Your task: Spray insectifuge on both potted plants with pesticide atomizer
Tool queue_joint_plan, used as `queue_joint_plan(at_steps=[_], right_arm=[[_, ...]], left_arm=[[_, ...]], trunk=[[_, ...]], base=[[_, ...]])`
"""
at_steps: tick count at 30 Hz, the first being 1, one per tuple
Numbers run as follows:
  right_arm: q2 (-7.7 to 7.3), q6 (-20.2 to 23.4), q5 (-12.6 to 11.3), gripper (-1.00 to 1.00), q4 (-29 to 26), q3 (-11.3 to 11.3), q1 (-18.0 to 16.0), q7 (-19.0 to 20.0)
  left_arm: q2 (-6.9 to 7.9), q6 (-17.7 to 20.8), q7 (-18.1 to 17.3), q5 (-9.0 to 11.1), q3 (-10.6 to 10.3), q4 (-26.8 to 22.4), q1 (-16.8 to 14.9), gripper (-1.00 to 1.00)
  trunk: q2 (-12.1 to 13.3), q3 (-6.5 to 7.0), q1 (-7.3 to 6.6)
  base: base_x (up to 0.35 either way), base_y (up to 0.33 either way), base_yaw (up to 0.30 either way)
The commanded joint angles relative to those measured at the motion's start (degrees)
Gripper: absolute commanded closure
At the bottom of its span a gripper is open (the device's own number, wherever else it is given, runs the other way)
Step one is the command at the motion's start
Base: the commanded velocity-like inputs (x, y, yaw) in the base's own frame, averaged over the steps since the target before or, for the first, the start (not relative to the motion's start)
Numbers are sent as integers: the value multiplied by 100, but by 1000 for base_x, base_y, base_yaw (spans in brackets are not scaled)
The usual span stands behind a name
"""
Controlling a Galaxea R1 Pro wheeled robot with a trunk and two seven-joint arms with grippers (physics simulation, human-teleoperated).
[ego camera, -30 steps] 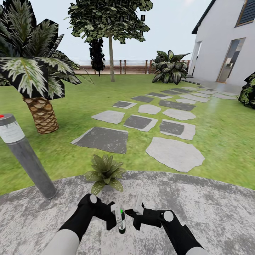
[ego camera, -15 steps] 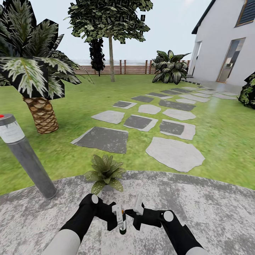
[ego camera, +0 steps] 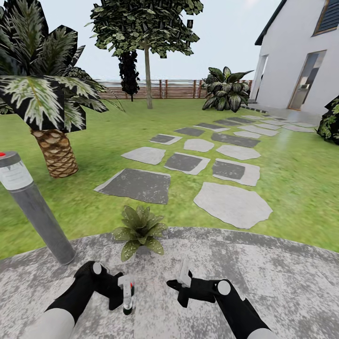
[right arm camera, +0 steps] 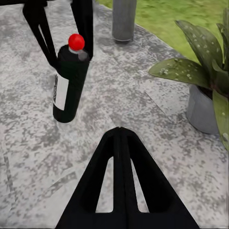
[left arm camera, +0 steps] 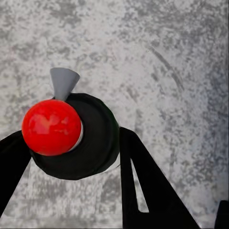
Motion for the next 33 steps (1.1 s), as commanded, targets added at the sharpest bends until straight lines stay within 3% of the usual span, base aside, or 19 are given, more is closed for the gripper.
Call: queue_joint_plan(at_steps=[1,5,6,9,12,13,15,16,17,18,20,22,23,26,29,33], right_arm=[[-10,-31,172,100,-5,-13,-2,1],[-99,-40,330,100,12,-39,-2,-10],[-171,-43,335,-100,15,-44,-2,-10],[-394,-53,340,-100,19,-59,-2,-19],[-536,-51,345,-100,32,-88,-2,-260],[-650,-55,340,-100,52,-139,3,-552],[-806,-56,313,-100,335,-316,11,-1178],[-836,-58,303,-100,556,-435,13,-1445],[-855,-60,295,-100,815,-590,14,-1728],[-872,-65,289,-100,1249,-875,15,-2190],[-884,-92,284,-100,2072,-1328,16,-3030],[-889,-182,281,-100,2682,-1515,20,-3725],[-893,-361,281,-100,3040,-1583,25,-4268],[-898,-1046,274,-100,3494,-1637,37,-5552],[-884,-1440,272,-100,3603,-1643,41,-6333],[-880,-1546,260,-100,3642,-1647,43,-6556]], left_arm=[[139,12,-27,-14,20,11,2,100],[511,15,-19,-15,39,48,46,100],[587,11,-19,-11,92,49,86,100],[719,-25,-18,-7,493,33,197,100],[745,-400,71,-12,1193,52,228,100],[739,-468,149,-5,1477,60,230,100],[703,-571,406,13,2537,193,233,100],[696,-591,479,21,2922,324,233,100],[692,-642,558,48,3292,486,234,100],[688,-845,707,137,3799,750,234,100],[699,-1424,1104,333,4493,1247,240,100],[711,-1814,1677,496,4989,1654,318,100],[708,-2013,2234,599,5308,1905,447,100],[685,-2383,3459,692,5638,2305,695,100],[677,-2715,4184,718,5718,2688,789,100],[679,-2835,4665,719,5740,2876,996,100]], trunk=[[-2,-5,-1],[-2,-5,-1],[-2,-5,-1],[-2,-5,-1],[-2,-5,-1],[-2,-5,-1],[-2,-5,-1],[-2,-5,-1],[-2,-5,-1],[-2,-5,-1],[-2,-5,-1],[-2,-5,-1],[-2,-5,-1],[-2,-5,-1],[-2,-5,-1],[-2,-5,-1]], base=[[0,0,0],[0,0,0],[0,0,0],[0,0,0],[0,0,0],[0,0,0],[0,0,0],[0,0,0],[0,0,0],[0,0,0],[0,0,0],[0,0,0],[0,0,0],[0,0,0],[0,0,0],[0,0,0]])
